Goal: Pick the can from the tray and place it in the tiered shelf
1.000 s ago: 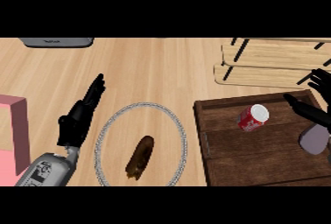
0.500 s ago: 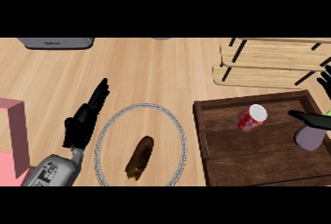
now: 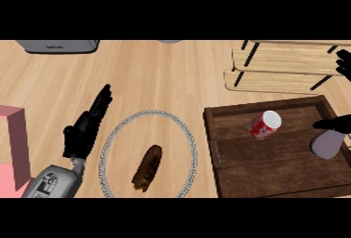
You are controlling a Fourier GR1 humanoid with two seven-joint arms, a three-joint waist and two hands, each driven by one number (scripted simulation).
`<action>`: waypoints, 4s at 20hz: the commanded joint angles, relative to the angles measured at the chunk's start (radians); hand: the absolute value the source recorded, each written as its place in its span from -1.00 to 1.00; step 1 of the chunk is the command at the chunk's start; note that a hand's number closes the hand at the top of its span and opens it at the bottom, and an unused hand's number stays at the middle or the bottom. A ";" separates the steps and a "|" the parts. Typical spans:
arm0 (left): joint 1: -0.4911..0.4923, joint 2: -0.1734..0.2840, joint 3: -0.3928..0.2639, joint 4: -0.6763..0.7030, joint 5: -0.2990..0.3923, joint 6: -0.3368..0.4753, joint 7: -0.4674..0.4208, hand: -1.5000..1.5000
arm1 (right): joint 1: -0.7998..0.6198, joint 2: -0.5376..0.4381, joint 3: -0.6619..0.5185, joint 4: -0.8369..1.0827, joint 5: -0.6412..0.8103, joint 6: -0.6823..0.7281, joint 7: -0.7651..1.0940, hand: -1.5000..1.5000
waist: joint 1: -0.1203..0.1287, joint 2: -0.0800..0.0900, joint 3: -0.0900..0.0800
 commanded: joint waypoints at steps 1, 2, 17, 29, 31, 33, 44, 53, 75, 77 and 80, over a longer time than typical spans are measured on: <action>0.006 -0.026 -0.024 -0.015 -0.030 0.020 0.010 0.00 | -0.025 -0.099 0.073 -0.121 0.047 0.082 0.172 -1.00 | 0.000 -0.003 0.000; -0.016 -0.020 -0.018 -0.014 -0.025 0.010 0.037 0.00 | -0.028 -0.096 0.109 -0.117 0.077 0.101 0.177 -1.00 | 0.005 0.000 0.000; -0.042 -0.047 0.076 0.016 -0.070 -0.064 0.050 0.00 | -0.019 -0.053 0.094 -0.472 0.210 0.221 0.630 -1.00 | 0.002 0.002 0.002; 0.013 -0.084 0.146 0.020 -0.107 -0.140 -0.002 0.00 | 0.016 0.141 0.069 -0.578 0.396 0.281 0.751 -1.00 | 0.003 0.002 0.002; 0.006 -0.090 0.151 0.020 -0.109 -0.154 0.017 0.00 | -0.025 0.192 0.101 -0.465 0.487 0.269 0.671 -1.00 | 0.008 0.004 0.002; 0.009 -0.110 0.160 -0.002 -0.121 -0.150 0.022 0.00 | -0.055 0.228 0.078 -0.447 0.490 0.294 0.686 -1.00 | 0.008 0.003 0.002; 0.023 -0.167 0.172 -0.084 -0.194 -0.144 0.109 0.00 | -0.015 0.305 0.014 -0.487 0.581 0.405 0.715 -1.00 | 0.005 0.002 0.002; 0.005 -0.156 0.244 0.042 -0.198 -0.216 0.005 0.00 | -0.032 0.388 0.047 -0.375 0.731 0.397 0.654 -1.00 | 0.005 0.004 0.002; 0.024 -0.241 0.252 -0.044 -0.266 -0.231 0.063 0.00 | 0.014 0.488 -0.015 -0.141 0.953 0.337 0.372 -1.00 | 0.006 0.003 0.002; -0.011 -0.232 0.267 -0.046 -0.279 -0.221 0.091 0.00 | -0.061 0.544 0.010 -0.159 0.956 0.385 0.492 -1.00 | 0.007 0.003 0.002; 0.061 -0.215 0.269 -0.082 -0.263 -0.259 0.065 0.00 | 0.056 0.542 0.021 -0.148 1.000 0.303 0.380 -1.00 | 0.007 0.003 0.002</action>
